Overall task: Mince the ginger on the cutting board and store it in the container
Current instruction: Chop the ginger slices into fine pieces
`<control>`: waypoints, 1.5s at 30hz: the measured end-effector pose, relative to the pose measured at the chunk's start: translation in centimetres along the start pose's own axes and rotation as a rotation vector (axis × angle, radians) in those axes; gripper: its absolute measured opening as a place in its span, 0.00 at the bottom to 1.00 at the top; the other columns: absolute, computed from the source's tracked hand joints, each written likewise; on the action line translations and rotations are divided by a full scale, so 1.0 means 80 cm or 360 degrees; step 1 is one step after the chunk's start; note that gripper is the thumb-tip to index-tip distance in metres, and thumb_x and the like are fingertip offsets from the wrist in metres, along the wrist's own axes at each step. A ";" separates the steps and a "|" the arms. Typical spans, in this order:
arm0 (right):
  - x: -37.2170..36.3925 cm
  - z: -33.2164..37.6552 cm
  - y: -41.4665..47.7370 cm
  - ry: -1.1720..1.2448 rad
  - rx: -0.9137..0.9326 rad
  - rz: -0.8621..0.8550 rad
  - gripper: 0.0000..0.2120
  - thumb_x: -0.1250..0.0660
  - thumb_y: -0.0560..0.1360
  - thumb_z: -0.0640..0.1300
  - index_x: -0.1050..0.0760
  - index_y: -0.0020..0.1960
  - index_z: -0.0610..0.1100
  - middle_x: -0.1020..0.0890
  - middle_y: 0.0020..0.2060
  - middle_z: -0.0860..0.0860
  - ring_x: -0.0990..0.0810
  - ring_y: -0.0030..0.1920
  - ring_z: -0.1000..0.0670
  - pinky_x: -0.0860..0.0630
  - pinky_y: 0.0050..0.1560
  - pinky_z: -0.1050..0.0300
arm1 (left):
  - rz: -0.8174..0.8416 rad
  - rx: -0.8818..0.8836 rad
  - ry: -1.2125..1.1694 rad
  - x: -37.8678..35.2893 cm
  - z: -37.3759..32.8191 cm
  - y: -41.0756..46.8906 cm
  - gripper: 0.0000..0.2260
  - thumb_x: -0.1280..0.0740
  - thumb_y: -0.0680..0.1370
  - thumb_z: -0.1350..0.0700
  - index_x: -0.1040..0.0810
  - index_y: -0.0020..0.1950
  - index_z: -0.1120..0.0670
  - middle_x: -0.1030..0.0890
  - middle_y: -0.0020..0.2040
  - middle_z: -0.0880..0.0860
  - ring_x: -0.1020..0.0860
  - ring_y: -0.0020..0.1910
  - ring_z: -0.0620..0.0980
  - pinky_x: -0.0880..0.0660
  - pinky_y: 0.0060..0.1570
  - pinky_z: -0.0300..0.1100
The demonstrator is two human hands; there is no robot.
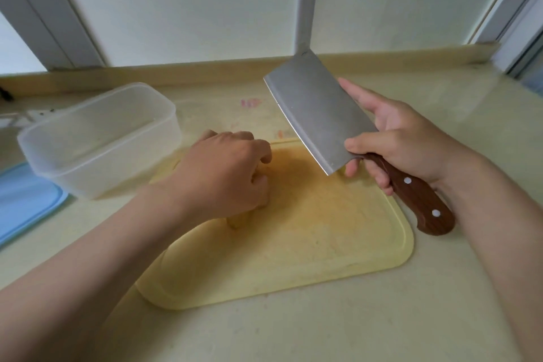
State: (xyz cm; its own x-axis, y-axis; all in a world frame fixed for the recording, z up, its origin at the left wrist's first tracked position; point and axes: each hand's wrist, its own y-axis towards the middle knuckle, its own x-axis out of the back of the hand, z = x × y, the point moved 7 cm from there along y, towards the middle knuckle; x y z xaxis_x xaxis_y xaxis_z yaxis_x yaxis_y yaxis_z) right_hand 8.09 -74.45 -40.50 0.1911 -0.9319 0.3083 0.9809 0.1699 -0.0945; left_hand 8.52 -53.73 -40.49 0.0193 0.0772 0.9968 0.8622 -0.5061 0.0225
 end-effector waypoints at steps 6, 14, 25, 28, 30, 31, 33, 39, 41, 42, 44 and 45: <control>-0.005 -0.002 -0.001 -0.0051 -0.0003 0.0049 0.43 0.36 0.79 0.30 0.43 0.81 0.67 0.17 0.35 0.35 0.24 0.28 0.40 0.27 0.23 0.54 | 0.0011 0.0143 -0.0369 0.011 0.016 -0.001 0.15 0.35 0.78 0.55 0.20 0.64 0.47 0.22 0.50 0.44 0.24 0.53 0.47 0.26 0.52 0.42; -0.008 -0.001 -0.003 -0.0094 0.0016 0.0058 0.43 0.36 0.79 0.29 0.42 0.80 0.69 0.18 0.42 0.27 0.22 0.30 0.38 0.26 0.24 0.53 | -0.0101 0.0156 -0.0449 0.019 0.022 -0.003 0.11 0.34 0.78 0.57 0.18 0.59 0.47 0.20 0.44 0.42 0.21 0.48 0.46 0.22 0.50 0.45; -0.010 0.005 -0.009 -0.0128 0.0040 0.0058 0.44 0.36 0.79 0.29 0.42 0.78 0.71 0.19 0.46 0.25 0.20 0.30 0.40 0.26 0.23 0.52 | 0.0181 0.0195 -0.0700 0.023 0.042 -0.004 0.09 0.28 0.77 0.54 0.16 0.54 0.40 0.16 0.45 0.38 0.19 0.45 0.35 0.24 0.46 0.28; -0.011 0.004 -0.009 -0.0134 0.0041 0.0071 0.44 0.36 0.79 0.29 0.43 0.78 0.72 0.19 0.44 0.26 0.23 0.27 0.41 0.26 0.24 0.52 | 0.0269 0.0194 -0.0746 0.022 0.043 -0.006 0.12 0.29 0.77 0.56 0.15 0.53 0.39 0.16 0.46 0.36 0.19 0.46 0.32 0.22 0.50 0.30; -0.010 0.002 -0.008 -0.0137 0.0045 0.0067 0.44 0.36 0.79 0.29 0.42 0.77 0.73 0.17 0.42 0.28 0.24 0.27 0.39 0.25 0.24 0.51 | 0.0286 0.0186 -0.0771 0.023 0.044 -0.006 0.13 0.29 0.77 0.58 0.15 0.53 0.39 0.15 0.46 0.36 0.19 0.46 0.31 0.23 0.49 0.28; -0.010 0.001 -0.007 -0.0135 0.0046 0.0063 0.44 0.36 0.79 0.30 0.42 0.77 0.73 0.17 0.42 0.29 0.25 0.27 0.38 0.25 0.24 0.51 | 0.0288 0.0184 -0.0788 0.023 0.044 -0.006 0.14 0.30 0.77 0.60 0.15 0.53 0.39 0.15 0.46 0.36 0.19 0.46 0.31 0.23 0.49 0.28; -0.009 0.000 -0.007 -0.0133 0.0045 0.0061 0.44 0.36 0.79 0.30 0.41 0.78 0.73 0.17 0.44 0.30 0.25 0.30 0.30 0.25 0.25 0.51 | 0.0292 0.0176 -0.0795 0.024 0.046 -0.006 0.16 0.31 0.77 0.62 0.15 0.53 0.40 0.15 0.46 0.35 0.19 0.46 0.31 0.23 0.50 0.29; -0.010 0.003 -0.009 -0.0171 0.0061 0.0089 0.44 0.35 0.79 0.30 0.40 0.76 0.75 0.16 0.48 0.32 0.24 0.29 0.32 0.24 0.25 0.49 | 0.0302 0.0100 -0.0760 0.026 0.045 -0.006 0.20 0.33 0.77 0.67 0.15 0.54 0.41 0.16 0.47 0.35 0.20 0.47 0.29 0.23 0.52 0.27; -0.012 0.004 -0.010 -0.0182 0.0061 0.0101 0.44 0.36 0.79 0.30 0.40 0.76 0.76 0.15 0.45 0.33 0.24 0.28 0.35 0.24 0.25 0.49 | 0.0292 0.0073 -0.0727 0.025 0.044 -0.005 0.20 0.33 0.77 0.67 0.15 0.55 0.42 0.16 0.48 0.35 0.21 0.48 0.27 0.26 0.49 0.22; -0.012 0.005 -0.010 -0.0184 0.0058 0.0102 0.44 0.36 0.79 0.30 0.41 0.75 0.77 0.15 0.45 0.33 0.25 0.29 0.33 0.24 0.25 0.49 | 0.0288 0.0067 -0.0711 0.025 0.044 -0.004 0.21 0.34 0.78 0.67 0.16 0.56 0.42 0.17 0.49 0.35 0.22 0.49 0.26 0.28 0.48 0.20; -0.014 0.007 -0.012 -0.0199 0.0058 0.0103 0.46 0.36 0.79 0.30 0.42 0.72 0.80 0.15 0.46 0.33 0.24 0.30 0.28 0.23 0.25 0.48 | 0.0269 0.0068 -0.0690 0.025 0.044 -0.004 0.21 0.35 0.77 0.68 0.16 0.56 0.42 0.17 0.48 0.35 0.23 0.49 0.25 0.29 0.45 0.18; -0.015 0.008 -0.013 -0.0205 0.0059 0.0103 0.46 0.36 0.79 0.30 0.42 0.70 0.81 0.16 0.48 0.33 0.24 0.32 0.26 0.23 0.25 0.47 | 0.0259 0.0074 -0.0680 0.025 0.045 -0.004 0.22 0.35 0.77 0.68 0.16 0.56 0.42 0.17 0.48 0.35 0.23 0.49 0.25 0.29 0.45 0.18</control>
State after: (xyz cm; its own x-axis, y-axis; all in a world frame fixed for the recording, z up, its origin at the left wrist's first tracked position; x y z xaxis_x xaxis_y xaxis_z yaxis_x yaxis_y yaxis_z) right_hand 6.88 -73.31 -40.15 0.2549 -0.8701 0.4218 0.9665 0.2424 -0.0840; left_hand 10.12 -50.36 -38.75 0.3552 0.3523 0.8659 0.8521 -0.5029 -0.1449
